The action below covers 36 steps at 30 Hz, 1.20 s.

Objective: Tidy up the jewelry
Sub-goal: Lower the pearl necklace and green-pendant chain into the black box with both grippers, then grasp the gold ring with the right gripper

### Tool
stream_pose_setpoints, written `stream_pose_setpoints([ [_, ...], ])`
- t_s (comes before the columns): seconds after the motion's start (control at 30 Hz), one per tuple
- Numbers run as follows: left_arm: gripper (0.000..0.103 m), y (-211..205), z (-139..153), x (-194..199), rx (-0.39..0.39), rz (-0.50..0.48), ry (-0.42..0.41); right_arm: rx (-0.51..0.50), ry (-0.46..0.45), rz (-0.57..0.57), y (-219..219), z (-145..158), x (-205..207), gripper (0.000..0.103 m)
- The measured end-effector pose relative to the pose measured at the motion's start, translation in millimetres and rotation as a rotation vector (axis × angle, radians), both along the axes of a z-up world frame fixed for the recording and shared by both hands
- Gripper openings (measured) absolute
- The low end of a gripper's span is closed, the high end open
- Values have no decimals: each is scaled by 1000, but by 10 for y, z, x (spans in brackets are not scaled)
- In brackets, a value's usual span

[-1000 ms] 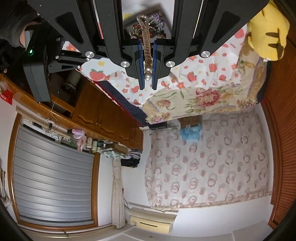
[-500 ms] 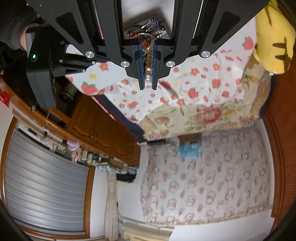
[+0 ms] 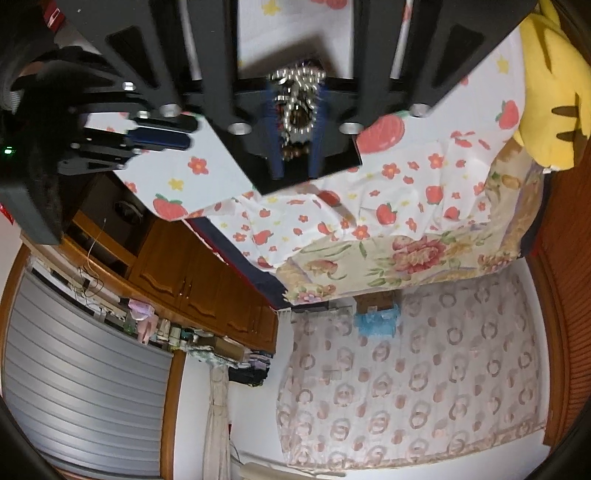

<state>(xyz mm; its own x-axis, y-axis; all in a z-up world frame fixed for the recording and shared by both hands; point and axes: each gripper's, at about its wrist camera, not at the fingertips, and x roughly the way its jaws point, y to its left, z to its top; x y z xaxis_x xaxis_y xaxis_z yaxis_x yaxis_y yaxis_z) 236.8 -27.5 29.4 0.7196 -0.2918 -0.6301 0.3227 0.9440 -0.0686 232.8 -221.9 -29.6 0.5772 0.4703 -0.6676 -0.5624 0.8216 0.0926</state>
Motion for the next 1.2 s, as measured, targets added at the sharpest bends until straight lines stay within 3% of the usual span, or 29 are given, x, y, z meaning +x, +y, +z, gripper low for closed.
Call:
stream_pose_setpoints([
  [0.13, 33, 22, -204, -208, 15, -1, 23, -8, 23, 4, -115, -104, -360, 18],
  [0.37, 67, 44, -514, -581, 58, -2, 58, -40, 55, 12, -165, -332, -871, 27],
  [0.57, 85, 75, -718, -827, 67, -1, 97, -55, 66, 27, -147, -448, -1218, 34],
  [0.67, 86, 75, -824, -929, 78, 5, 112, -69, 80, 35, -144, -524, -1362, 40],
  [0.97, 86, 27, -1170, -1166, 99, -16, 188, -106, 135, 63, -147, -740, -1695, 40],
  [1.2, 86, -45, -1248, -1241, 119, -34, 199, -171, 132, 85, -97, -849, -1775, 37],
])
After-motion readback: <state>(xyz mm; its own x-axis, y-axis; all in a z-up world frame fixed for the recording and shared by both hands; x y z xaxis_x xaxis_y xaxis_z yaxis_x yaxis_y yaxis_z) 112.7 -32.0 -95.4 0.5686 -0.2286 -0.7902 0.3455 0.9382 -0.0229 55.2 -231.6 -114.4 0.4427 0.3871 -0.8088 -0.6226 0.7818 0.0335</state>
